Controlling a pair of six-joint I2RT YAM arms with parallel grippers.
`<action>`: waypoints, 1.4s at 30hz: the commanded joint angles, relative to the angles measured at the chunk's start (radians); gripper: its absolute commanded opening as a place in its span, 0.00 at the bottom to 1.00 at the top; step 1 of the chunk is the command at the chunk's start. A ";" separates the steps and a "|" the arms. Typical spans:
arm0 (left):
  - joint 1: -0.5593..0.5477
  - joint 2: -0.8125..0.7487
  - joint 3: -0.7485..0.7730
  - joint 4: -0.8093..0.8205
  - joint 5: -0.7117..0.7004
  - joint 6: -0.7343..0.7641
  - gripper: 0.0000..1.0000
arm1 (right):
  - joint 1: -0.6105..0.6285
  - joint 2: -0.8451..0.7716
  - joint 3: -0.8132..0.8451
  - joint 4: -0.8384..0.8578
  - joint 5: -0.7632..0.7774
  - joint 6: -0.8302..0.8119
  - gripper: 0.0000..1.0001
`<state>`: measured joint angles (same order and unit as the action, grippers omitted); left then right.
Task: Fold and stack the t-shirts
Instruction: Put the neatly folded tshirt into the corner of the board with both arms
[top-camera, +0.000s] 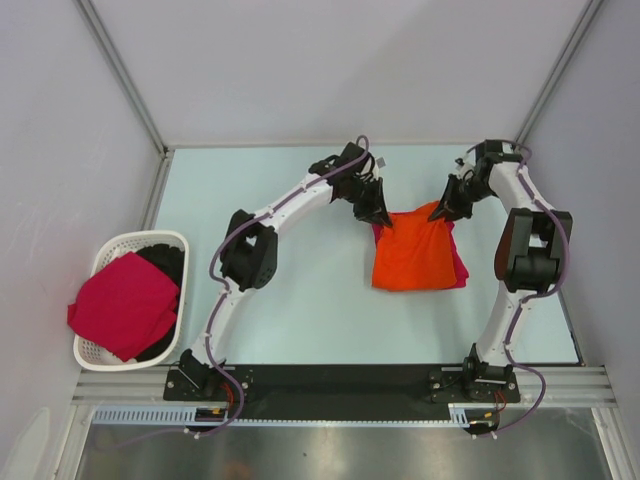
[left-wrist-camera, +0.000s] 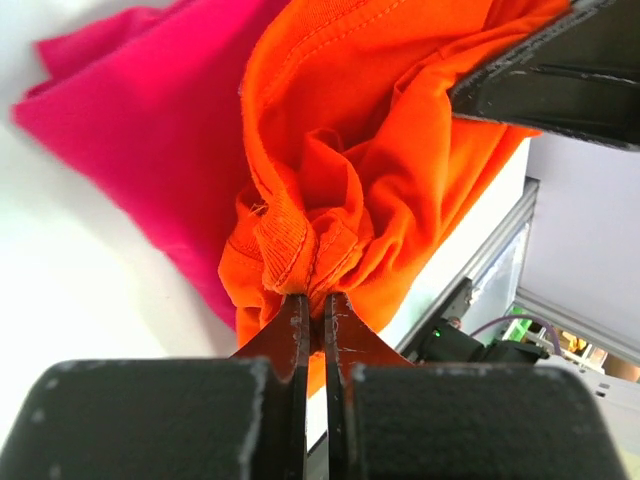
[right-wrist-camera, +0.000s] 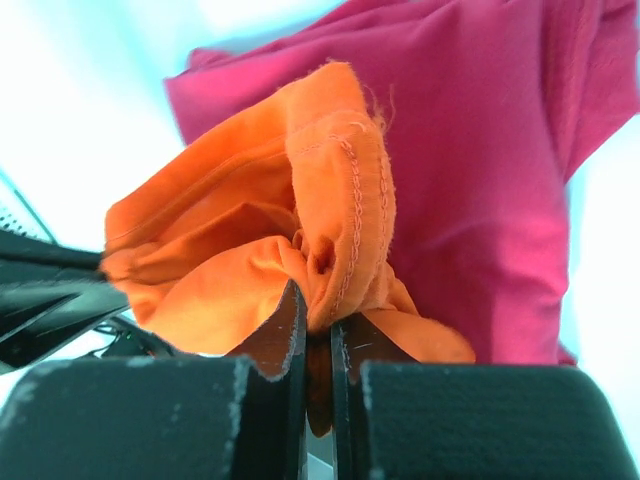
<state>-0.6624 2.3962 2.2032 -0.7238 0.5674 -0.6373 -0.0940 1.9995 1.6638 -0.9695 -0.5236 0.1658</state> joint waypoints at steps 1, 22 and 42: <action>0.020 0.020 -0.017 0.000 -0.003 0.002 0.00 | -0.007 0.060 -0.021 0.086 0.043 0.014 0.00; 0.055 0.139 0.092 0.070 0.066 -0.094 0.00 | -0.004 0.211 0.094 0.169 0.079 0.055 0.00; 0.095 -0.090 -0.157 0.075 0.042 -0.009 1.00 | -0.041 0.055 0.105 0.015 0.171 0.026 1.00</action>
<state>-0.5903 2.4981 2.1315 -0.6331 0.6533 -0.6941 -0.0891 2.2082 1.8076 -0.9188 -0.4637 0.2260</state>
